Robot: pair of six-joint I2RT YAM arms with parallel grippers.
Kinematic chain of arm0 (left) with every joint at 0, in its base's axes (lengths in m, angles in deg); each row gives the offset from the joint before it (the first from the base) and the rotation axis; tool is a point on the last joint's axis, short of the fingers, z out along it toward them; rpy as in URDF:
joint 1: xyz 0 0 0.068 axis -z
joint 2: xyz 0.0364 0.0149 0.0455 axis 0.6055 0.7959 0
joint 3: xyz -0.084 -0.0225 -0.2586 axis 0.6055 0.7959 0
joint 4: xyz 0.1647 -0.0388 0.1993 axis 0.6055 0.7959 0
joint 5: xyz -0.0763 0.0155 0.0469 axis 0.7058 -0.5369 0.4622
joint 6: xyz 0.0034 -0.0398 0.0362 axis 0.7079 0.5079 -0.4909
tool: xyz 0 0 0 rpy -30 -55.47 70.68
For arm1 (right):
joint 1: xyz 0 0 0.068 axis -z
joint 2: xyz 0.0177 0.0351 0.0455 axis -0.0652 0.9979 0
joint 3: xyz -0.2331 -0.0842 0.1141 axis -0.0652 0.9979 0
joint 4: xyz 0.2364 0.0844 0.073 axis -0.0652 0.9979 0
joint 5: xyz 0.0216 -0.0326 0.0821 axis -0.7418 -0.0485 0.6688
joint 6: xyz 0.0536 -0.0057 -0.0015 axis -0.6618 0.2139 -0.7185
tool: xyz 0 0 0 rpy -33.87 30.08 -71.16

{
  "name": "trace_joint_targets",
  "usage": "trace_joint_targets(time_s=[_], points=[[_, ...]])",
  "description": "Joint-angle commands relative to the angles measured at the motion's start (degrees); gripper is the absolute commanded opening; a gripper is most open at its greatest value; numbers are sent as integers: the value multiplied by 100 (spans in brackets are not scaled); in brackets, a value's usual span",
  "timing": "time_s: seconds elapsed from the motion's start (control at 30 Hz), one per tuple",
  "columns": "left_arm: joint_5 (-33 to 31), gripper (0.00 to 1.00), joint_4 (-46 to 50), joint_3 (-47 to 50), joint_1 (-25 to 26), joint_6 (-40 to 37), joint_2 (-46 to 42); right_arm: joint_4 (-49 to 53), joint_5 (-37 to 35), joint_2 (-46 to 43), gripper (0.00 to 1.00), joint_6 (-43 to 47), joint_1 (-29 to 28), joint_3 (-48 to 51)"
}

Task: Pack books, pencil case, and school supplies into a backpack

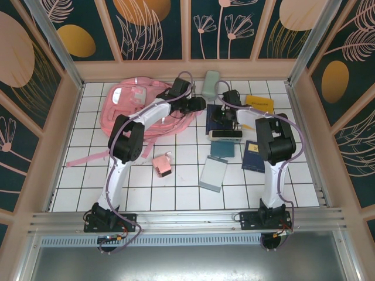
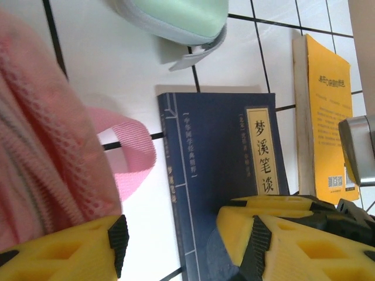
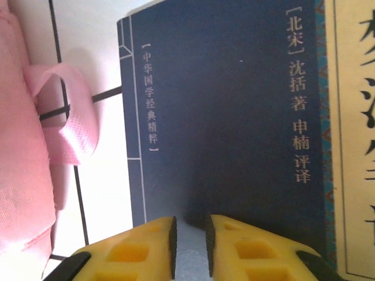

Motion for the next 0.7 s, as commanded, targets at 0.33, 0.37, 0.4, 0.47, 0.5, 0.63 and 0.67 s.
trace_joint_targets(time_s=[0.33,0.37,0.4,0.47,0.5,0.63,0.67], points=[[-140,55,-32,27,567,422,152,375,-711,-926,41,163,401,401],[-116,54,-100,116,588,522,163,352,-697,-930,41,179,458,460],[-109,54,-151,203,600,621,176,329,-703,-927,41,203,510,505],[-111,54,-152,273,604,752,249,312,-729,-874,41,251,574,563],[-91,54,-148,294,601,795,300,297,-725,-834,41,286,604,579],[-151,53,79,114,612,859,575,296,-688,-610,41,364,673,589],[-210,53,191,63,611,862,654,300,-692,-562,41,381,680,600]])
